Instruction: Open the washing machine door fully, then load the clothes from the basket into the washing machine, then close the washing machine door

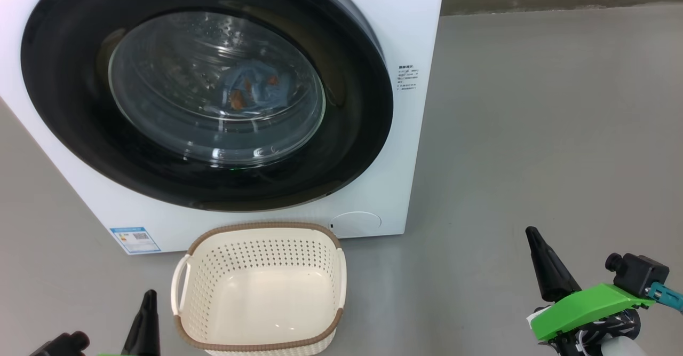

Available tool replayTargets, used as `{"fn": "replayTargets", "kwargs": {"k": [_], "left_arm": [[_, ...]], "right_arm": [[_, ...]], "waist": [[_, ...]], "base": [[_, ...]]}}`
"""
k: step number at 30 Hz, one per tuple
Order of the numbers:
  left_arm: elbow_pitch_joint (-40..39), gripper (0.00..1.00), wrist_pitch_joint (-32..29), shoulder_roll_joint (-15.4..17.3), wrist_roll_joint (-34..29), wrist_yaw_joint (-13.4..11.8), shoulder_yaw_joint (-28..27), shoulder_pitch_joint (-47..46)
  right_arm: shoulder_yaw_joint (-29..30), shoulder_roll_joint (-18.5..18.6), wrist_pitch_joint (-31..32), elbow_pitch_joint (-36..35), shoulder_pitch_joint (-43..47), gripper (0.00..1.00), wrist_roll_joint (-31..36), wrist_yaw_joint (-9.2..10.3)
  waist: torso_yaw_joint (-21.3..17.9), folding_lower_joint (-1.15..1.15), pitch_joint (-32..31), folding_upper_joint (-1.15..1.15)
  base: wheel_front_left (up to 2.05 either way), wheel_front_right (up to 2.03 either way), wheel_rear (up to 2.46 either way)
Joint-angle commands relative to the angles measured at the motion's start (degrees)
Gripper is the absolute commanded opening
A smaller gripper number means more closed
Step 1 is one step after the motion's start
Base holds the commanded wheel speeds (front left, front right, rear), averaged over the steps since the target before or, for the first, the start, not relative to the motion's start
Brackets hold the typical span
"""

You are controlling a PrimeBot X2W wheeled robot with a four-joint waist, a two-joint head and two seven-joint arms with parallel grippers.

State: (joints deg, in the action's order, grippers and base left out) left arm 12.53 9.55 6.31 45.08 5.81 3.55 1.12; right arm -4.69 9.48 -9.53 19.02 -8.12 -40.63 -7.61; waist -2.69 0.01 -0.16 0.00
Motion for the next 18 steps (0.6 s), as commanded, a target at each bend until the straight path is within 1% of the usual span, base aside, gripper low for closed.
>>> {"fn": "replayTargets", "kwargs": {"k": [1, 18], "left_arm": [[-1.1, 0.00, -0.4, 0.6, 1.5, 0.2, -1.2, -2.7], [-0.5, 0.00, -3.3, -0.2, 9.8, 0.4, -2.9, -3.6]], "right_arm": [[0.5, 0.2, 0.4, -1.8, -1.1, 0.00, -2.0, 0.03], [2.5, -1.0, 3.3, -2.3, -0.6, 0.00, -11.1, 0.05]], "waist": [[0.0, -0.01, 0.0, 0.00], [0.5, -0.01, 0.0, 0.00]], "base": [[0.00, 0.00, 0.00], [0.00, 0.00, 0.00]]}}
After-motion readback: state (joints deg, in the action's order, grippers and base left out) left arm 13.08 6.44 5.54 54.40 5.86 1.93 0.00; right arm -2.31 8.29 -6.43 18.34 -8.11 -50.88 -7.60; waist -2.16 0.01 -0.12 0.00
